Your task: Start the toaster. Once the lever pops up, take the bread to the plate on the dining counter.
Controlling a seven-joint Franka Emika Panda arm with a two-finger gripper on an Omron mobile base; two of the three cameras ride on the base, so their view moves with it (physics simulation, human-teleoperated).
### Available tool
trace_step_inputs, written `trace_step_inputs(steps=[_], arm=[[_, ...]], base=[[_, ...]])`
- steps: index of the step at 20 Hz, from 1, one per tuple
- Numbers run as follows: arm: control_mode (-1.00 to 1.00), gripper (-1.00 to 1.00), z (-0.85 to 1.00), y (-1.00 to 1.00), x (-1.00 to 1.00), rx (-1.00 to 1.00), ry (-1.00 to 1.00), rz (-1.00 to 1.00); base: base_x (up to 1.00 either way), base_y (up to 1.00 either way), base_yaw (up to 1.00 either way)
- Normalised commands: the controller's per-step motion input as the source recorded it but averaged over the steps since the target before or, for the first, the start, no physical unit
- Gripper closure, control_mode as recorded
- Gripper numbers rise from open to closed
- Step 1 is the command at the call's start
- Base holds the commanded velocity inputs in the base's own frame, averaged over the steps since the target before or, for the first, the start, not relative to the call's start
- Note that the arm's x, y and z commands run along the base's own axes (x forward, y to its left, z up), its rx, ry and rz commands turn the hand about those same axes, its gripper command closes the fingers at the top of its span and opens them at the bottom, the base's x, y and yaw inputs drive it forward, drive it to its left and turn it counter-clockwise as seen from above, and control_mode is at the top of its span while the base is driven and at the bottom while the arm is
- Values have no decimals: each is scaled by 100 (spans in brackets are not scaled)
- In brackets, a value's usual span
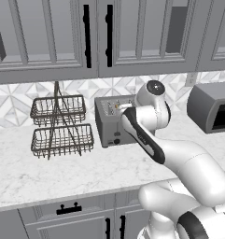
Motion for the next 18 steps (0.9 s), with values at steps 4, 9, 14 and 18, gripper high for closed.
trace_step_inputs(steps=[4, 9, 14, 18], arm=[[-100, -100, 0, 0, 0, 0, 0, 0], [-100, -100, 0, 0, 0, 0, 0, 0], [-100, -100, 0, 0, 0, 0, 0, 0], [-100, -100, 0, 0, 0, 0, 0, 0]], base=[[0, 0, 0], [0, 0, 0], [0, 0, 0], [0, 0, 0]])
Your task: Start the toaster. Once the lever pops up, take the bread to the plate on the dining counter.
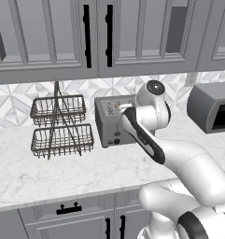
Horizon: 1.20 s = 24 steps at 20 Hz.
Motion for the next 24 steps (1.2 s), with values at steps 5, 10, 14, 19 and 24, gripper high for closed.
trace_step_inputs(steps=[5, 10, 14, 19, 24], arm=[[-100, -100, 0, 0, 0, 0, 0, 0], [-100, -100, 0, 0, 0, 0, 0, 0], [-100, -100, 0, 0, 0, 0, 0, 0], [-100, -100, 0, 0, 0, 0, 0, 0], [-100, -100, 0, 0, 0, 0, 0, 0]], base=[[0, 0, 0], [0, 0, 0], [0, 0, 0], [0, 0, 0], [0, 0, 0]])
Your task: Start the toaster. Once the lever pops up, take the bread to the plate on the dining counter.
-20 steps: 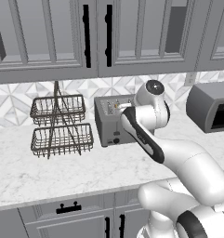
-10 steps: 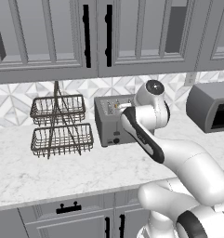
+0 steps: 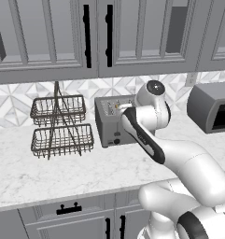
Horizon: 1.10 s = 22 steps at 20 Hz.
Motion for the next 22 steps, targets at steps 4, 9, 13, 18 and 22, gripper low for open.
trace_step_inputs(steps=[4, 9, 13, 18, 22], arm=[[-100, -100, 0, 0, 0, 0, 0, 0], [-100, -100, 0, 0, 0, 0, 0, 0], [-100, -100, 0, 0, 0, 0, 0, 0], [-100, -100, 0, 0, 0, 0, 0, 0], [-100, -100, 0, 0, 0, 0, 0, 0]], base=[[0, 0, 0], [0, 0, 0], [0, 0, 0], [0, 0, 0], [0, 0, 0]])
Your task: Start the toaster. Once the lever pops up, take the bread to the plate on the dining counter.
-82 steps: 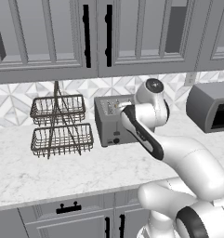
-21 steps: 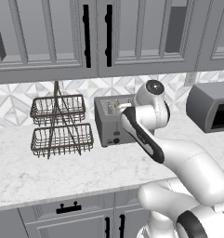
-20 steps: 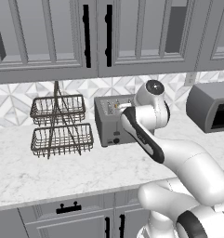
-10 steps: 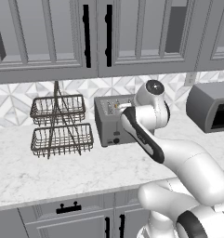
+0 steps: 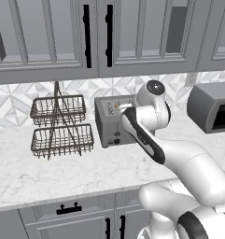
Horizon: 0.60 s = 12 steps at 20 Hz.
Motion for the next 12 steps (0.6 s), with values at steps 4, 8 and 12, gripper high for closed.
trace_step_inputs(steps=[4, 8, 12], arm=[[-100, -100, 0, 0, 0, 0, 0, 0], [-100, -100, 0, 0, 0, 0, 0, 0], [-100, -100, 0, 0, 0, 0, 0, 0]], base=[[0, 0, 0], [0, 0, 0], [0, 0, 0]])
